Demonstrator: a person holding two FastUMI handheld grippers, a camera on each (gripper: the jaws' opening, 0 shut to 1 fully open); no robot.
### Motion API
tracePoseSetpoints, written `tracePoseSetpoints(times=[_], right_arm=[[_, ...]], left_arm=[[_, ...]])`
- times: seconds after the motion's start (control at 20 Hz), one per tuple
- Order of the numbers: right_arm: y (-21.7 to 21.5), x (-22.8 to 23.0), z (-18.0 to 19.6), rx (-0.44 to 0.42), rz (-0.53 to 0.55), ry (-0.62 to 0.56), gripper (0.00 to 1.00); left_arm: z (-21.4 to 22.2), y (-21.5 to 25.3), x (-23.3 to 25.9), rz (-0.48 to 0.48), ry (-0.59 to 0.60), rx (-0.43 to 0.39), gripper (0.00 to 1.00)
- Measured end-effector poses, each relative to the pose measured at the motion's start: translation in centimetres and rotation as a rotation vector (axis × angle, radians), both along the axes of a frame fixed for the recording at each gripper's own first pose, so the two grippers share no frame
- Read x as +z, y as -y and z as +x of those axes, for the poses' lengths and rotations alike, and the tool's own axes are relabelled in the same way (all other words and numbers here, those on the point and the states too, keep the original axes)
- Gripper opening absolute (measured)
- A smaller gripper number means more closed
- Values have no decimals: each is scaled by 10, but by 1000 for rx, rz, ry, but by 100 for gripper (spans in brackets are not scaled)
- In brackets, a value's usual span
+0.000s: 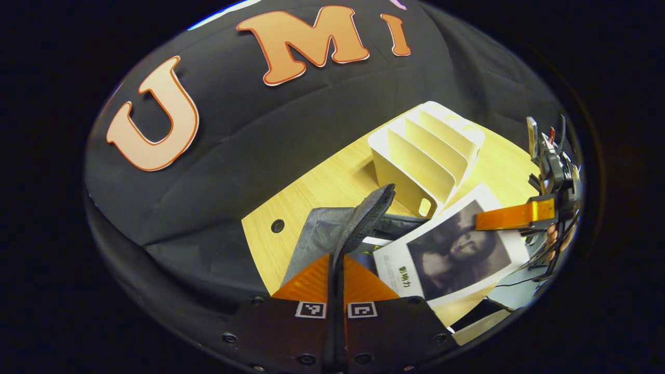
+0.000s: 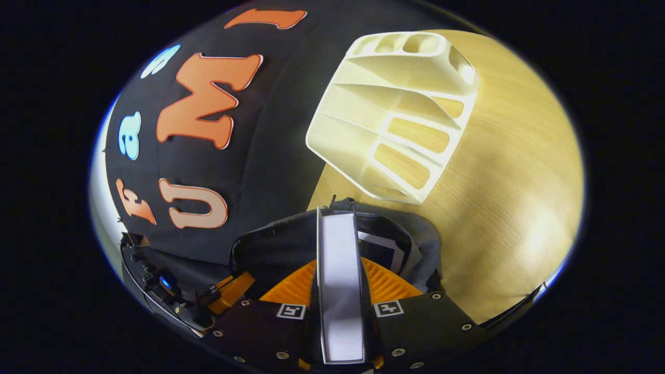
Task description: Open the schoolbag, grab two books from the bookshelf and put them into the schoolbag.
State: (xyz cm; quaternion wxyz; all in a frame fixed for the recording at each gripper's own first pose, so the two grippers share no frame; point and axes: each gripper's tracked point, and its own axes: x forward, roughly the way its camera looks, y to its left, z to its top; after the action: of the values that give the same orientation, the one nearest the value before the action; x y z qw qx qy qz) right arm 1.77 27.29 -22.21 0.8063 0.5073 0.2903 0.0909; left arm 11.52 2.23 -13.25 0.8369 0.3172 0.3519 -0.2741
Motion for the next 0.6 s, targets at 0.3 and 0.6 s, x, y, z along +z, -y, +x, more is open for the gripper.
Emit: tracePoseSetpoints(times=[0.3, 0.6], right_arm=[[-21, -22, 28, -85, 141, 57, 33], [-64, -38, 61, -98, 121, 55, 33]], left_arm=[[-5, 10, 7, 37, 28, -56, 1], [-11, 20, 4, 68, 43, -103, 1]])
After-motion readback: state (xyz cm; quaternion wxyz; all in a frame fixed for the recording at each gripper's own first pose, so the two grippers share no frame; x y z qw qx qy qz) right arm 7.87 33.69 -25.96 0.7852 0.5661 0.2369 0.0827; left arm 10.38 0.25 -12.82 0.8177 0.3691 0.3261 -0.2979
